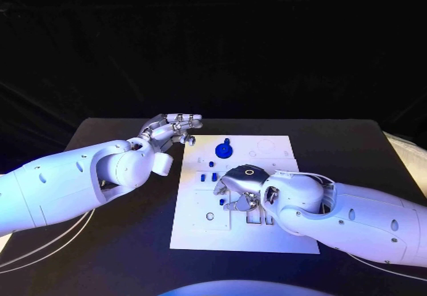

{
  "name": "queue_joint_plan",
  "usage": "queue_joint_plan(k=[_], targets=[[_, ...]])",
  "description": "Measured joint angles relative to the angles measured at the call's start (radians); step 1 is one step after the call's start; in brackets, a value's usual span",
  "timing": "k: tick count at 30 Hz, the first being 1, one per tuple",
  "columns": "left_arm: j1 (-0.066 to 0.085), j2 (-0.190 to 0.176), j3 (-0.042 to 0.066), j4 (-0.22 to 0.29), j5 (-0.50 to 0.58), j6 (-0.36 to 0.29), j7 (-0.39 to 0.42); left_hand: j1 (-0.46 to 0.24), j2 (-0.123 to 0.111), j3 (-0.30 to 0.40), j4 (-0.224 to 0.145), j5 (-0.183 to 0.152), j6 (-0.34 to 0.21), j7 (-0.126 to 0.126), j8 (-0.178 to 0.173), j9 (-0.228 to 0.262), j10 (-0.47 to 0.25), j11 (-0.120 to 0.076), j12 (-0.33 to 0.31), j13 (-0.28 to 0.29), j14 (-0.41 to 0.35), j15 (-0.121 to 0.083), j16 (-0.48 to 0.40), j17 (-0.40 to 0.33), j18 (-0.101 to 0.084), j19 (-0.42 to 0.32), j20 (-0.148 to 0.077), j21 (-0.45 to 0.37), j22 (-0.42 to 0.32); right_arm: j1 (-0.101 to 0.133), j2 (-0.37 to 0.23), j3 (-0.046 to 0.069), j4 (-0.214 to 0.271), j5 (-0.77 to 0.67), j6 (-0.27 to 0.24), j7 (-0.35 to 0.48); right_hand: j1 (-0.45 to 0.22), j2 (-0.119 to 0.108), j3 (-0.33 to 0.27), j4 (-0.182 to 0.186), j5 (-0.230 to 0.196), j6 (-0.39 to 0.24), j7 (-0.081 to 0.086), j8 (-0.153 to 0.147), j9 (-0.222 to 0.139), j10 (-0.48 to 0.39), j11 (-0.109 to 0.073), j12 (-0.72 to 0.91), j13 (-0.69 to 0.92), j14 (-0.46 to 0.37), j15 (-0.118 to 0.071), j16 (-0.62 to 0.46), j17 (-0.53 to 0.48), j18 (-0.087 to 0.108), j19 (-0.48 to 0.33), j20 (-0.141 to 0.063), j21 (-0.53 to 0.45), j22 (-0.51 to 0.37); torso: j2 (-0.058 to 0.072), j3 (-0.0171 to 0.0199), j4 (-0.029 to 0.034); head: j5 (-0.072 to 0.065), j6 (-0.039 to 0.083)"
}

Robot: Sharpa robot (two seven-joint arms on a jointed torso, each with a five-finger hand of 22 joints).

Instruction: Assemble the parts on the task board

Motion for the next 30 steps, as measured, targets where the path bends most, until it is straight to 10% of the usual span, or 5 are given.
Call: queue_joint_plan(k=[10, 20, 30], targets=[[0.000, -0.002, 0.000, -0.001, 0.000, 0.005, -0.004, 0.000, 0.000, 0.000, 0.000, 0.000, -0.004, 0.004, 0.000, 0.000, 0.000, 0.000, 0.000, 0.000, 0.001, 0.001, 0.000, -0.003, 0.000, 0.000, 0.000, -0.006, -0.002, 0.007, -0.093, 0.007, 0.074, -0.007, -0.058, -0.004, 0.012, 0.012, -0.014, -0.014, 0.015, 0.041, 0.005, 0.008, 0.004, 0.018, -0.018, 0.052, 0.005, 0.000, 0.000, 0.000, 0.002, 0.000, 0.006, -0.006, 0.000, 0.011, 0.000, 0.0008, -0.0007, -0.004, 0.004], [0.000, -0.004, 0.000, -0.001, 0.000, 0.010, -0.007, 0.000, 0.000, 0.000, 0.000, 0.000, -0.004, 0.004, 0.000, 0.000, 0.000, 0.000, 0.000, 0.000, 0.001, 0.001, 0.000, -0.003, 0.000, 0.000, 0.000, -0.006, -0.002, 0.093, -0.233, 0.025, 0.109, -0.007, -0.073, -0.042, 0.003, 0.003, -0.069, -0.006, 0.015, 0.042, -0.010, 0.008, 0.001, -0.004, -0.028, 0.063, -0.001, 0.000, -0.008, -0.013, -0.017, 0.000, 0.015, -0.011, -0.008, -0.002, 0.000, 0.0004, -0.0013, -0.019, 0.012], [0.000, -0.003, 0.000, -0.002, 0.000, 0.015, -0.008, 0.000, 0.000, 0.000, 0.000, 0.000, -0.004, 0.004, 0.000, 0.000, 0.000, 0.000, 0.000, 0.000, 0.001, 0.001, 0.000, -0.003, 0.000, 0.000, 0.000, -0.006, -0.001, 0.111, -0.268, 0.024, 0.094, -0.007, -0.045, -0.076, 0.000, 0.000, -0.084, -0.004, 0.015, 0.049, -0.017, 0.008, 0.001, -0.009, -0.034, 0.071, 0.000, 0.002, -0.017, -0.023, -0.028, 0.000, 0.007, -0.019, -0.016, -0.011, 0.000, 0.0014, -0.0015, -0.027, 0.019]])
